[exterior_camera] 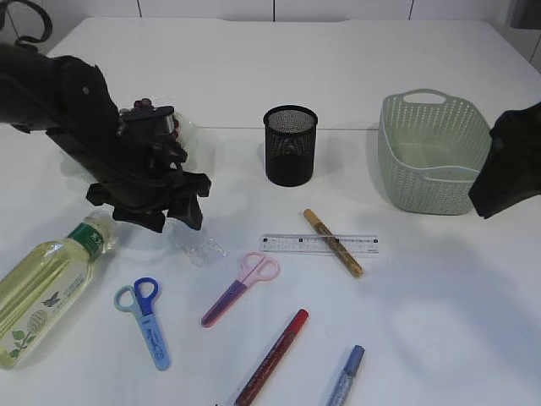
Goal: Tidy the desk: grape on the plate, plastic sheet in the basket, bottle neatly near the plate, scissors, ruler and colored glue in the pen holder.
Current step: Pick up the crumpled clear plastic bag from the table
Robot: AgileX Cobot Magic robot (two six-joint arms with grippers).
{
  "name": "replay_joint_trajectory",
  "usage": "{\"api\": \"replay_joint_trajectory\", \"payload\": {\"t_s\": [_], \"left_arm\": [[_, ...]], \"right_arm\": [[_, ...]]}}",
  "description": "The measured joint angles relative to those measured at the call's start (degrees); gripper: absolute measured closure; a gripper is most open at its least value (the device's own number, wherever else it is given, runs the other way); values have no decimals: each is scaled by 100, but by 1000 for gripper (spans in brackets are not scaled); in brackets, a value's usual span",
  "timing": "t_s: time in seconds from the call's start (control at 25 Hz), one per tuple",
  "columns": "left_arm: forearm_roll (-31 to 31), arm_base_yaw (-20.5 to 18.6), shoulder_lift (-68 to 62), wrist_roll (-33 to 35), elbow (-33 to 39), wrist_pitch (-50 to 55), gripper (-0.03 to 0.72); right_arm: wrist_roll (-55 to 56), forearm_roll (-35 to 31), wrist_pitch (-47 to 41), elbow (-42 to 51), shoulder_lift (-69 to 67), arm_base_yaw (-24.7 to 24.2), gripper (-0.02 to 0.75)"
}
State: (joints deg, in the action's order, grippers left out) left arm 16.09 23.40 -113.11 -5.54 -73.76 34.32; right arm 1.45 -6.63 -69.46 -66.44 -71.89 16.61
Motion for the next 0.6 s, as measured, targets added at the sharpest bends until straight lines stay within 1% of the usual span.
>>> {"api": "replay_joint_trajectory", "payload": {"t_s": [0.28, 0.6], "left_arm": [[-68, 0, -146, -55, 0, -395, 246], [-124, 0, -408, -89, -13, -498, 246]], "right_arm": [[0, 0, 0, 0, 0, 0, 175], [0, 0, 0, 0, 0, 0, 176]]}}
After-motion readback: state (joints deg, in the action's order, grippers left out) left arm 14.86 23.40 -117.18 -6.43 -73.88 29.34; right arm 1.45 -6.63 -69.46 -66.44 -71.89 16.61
